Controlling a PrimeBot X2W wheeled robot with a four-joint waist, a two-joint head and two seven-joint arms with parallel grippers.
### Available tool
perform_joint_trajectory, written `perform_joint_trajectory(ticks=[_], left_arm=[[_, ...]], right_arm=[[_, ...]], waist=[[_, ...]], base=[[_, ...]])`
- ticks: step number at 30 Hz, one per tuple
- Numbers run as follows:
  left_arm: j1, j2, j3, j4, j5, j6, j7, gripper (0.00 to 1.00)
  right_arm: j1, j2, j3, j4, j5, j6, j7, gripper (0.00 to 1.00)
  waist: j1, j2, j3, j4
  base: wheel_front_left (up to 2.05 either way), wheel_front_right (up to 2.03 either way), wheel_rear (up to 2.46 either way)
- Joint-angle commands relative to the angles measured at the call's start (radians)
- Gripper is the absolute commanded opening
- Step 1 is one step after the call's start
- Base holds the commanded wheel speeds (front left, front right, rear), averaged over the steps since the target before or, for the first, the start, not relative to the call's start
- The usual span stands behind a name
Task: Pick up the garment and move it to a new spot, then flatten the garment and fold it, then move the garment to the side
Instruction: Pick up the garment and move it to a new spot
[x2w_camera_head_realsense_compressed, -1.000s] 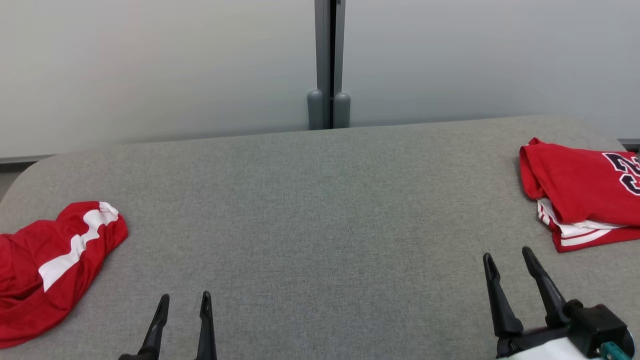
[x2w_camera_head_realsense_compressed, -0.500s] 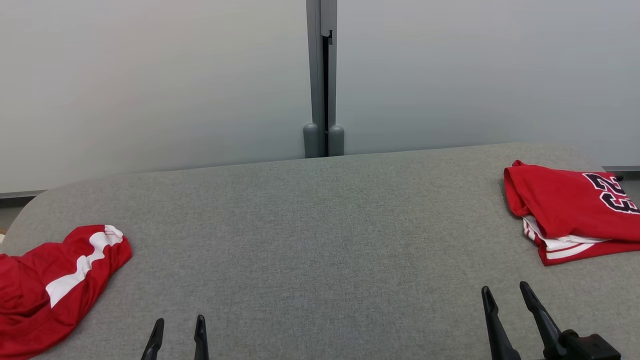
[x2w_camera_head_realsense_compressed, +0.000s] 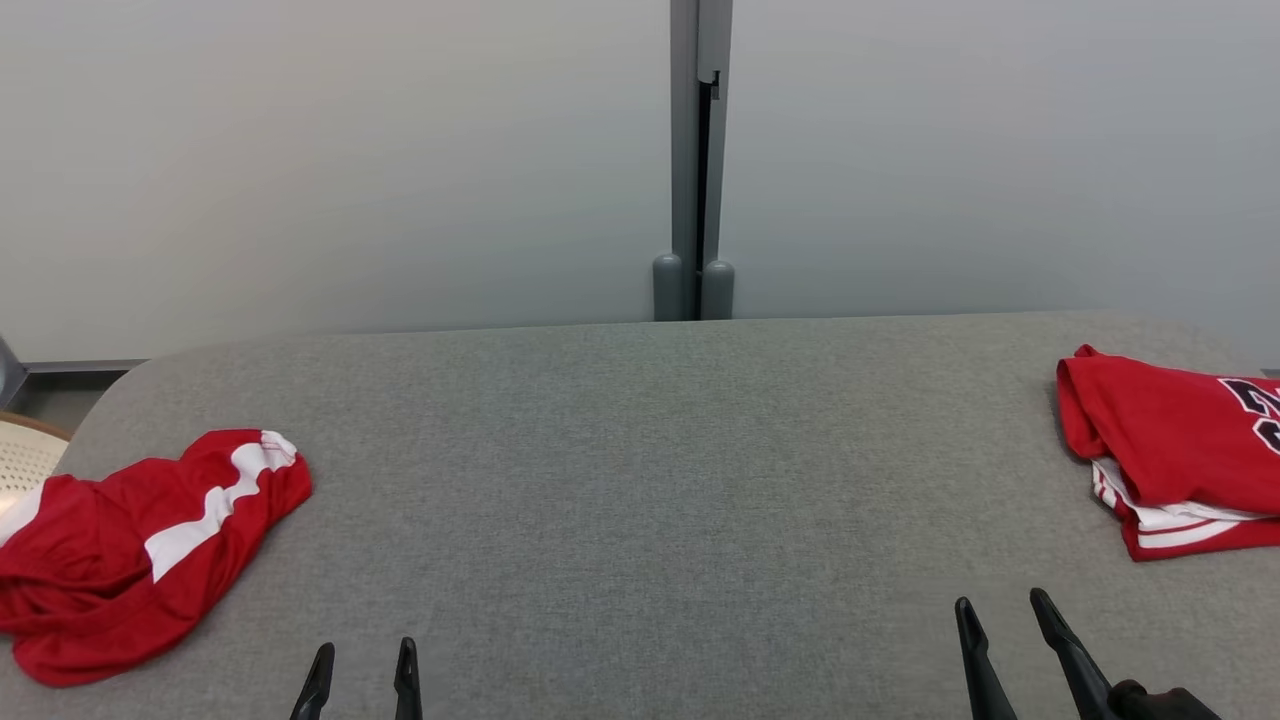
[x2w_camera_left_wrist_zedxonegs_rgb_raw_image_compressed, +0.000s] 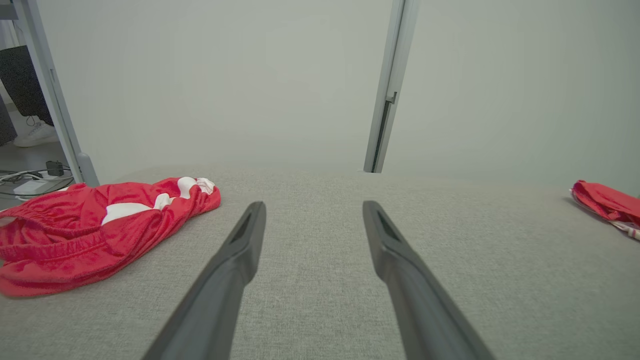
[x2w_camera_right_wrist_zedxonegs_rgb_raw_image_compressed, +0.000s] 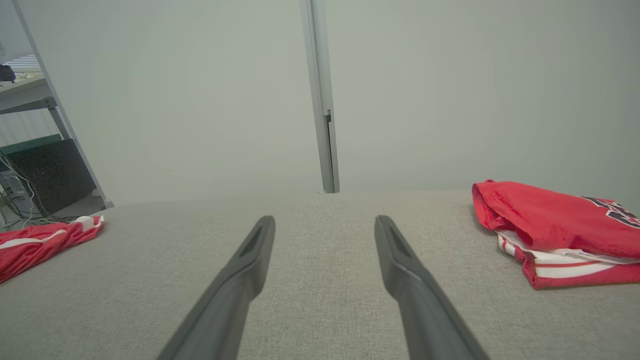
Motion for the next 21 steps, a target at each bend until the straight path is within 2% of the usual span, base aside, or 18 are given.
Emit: perform_joint_trajectory(ticks=[1, 8, 9, 12, 13, 17, 21], left_arm=[[0.003, 0.003, 0.001, -0.001, 0.011, -0.002, -0.002, 1.00], [0.000, 0.003, 0.007, -0.018, 0.028, -0.007, -0.002, 1.00], [0.004, 0.003, 0.011, -0.022, 0.034, -0.008, -0.002, 1.00], [0.008, 0.003, 0.017, -0.028, 0.043, -0.012, -0.002, 1.00], [0.008, 0.003, 0.017, -0.028, 0.043, -0.012, -0.002, 1.00], [0.016, 0.003, 0.030, -0.035, 0.051, -0.017, -0.002, 1.00], [0.013, 0.002, 0.045, -0.059, 0.037, 0.001, -0.002, 1.00]], right_arm=[[0.011, 0.001, 0.001, 0.000, 0.005, -0.001, -0.001, 1.00], [0.015, 0.010, 0.018, -0.004, 0.012, -0.001, -0.001, 1.00], [0.015, 0.013, 0.022, -0.004, 0.015, -0.001, -0.001, 1.00], [0.017, 0.021, 0.027, -0.002, 0.017, -0.001, -0.001, 1.00], [0.017, 0.021, 0.027, -0.002, 0.017, -0.001, -0.001, 1.00], [0.018, 0.032, 0.033, 0.001, 0.023, -0.001, -0.001, 1.00], [-0.020, 0.027, 0.062, 0.005, 0.022, -0.001, -0.001, 1.00]], waist=[[0.0000, 0.0000, -0.001, 0.024], [0.0000, 0.0000, -0.001, 0.152], [0.0000, 0.0000, -0.001, 0.197], [0.0000, 0.0000, -0.003, 0.267], [0.0000, 0.0000, -0.003, 0.267], [0.0000, 0.0000, -0.003, 0.354], [0.0000, 0.0000, 0.031, 0.397]], base=[[0.00, 0.00, 0.00], [0.00, 0.00, 0.00], [0.00, 0.00, 0.00], [0.00, 0.00, 0.00], [0.00, 0.00, 0.00], [0.00, 0.00, 0.00], [0.00, 0.00, 0.00]])
